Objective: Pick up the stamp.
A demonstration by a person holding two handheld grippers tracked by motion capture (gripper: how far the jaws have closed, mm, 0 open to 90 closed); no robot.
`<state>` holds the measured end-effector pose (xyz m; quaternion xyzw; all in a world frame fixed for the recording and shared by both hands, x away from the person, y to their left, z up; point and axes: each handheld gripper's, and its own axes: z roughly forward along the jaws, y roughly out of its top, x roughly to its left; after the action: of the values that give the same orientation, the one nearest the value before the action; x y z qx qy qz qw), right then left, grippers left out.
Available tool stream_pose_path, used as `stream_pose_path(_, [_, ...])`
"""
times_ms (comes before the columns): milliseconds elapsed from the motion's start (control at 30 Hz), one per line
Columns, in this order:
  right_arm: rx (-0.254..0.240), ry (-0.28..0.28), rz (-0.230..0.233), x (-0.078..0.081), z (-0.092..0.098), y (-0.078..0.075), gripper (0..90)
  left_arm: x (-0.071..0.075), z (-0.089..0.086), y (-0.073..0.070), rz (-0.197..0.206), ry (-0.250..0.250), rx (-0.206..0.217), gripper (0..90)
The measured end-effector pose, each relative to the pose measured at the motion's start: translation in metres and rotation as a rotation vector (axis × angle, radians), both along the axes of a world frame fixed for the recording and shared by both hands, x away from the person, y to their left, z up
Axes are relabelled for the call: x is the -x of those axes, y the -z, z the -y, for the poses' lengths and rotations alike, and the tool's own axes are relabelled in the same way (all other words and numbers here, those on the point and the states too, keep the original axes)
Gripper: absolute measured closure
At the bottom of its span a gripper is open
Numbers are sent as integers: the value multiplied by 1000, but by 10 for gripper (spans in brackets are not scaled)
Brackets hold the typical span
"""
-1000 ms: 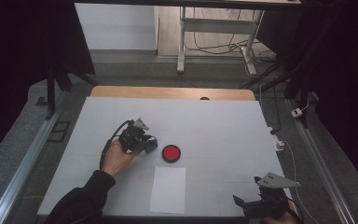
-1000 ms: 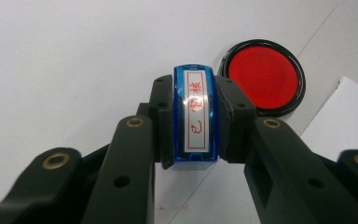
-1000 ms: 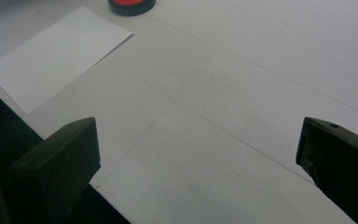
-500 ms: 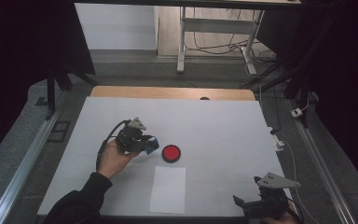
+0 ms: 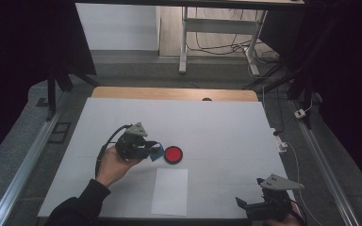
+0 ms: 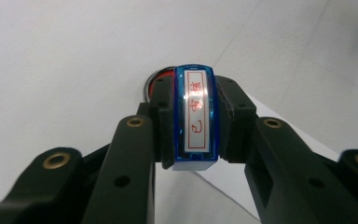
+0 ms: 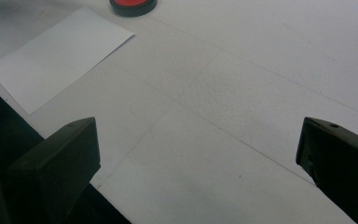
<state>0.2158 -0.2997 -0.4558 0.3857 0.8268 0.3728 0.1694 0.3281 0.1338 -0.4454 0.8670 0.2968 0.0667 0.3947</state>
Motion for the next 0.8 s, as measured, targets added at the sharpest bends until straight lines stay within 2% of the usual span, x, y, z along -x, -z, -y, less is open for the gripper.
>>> stream_pose_path(300, [0, -1, 2, 0, 0, 0, 0, 21, 5, -10, 18, 65, 35, 700])
stream_pose_path(533, [6, -4, 3, 0, 0, 0, 0, 36, 7, -17, 40, 115, 91, 700])
stream_pose_path(800, [6, -3, 2, 0, -1, 0, 0, 53, 13, -22, 57, 169, 128, 700])
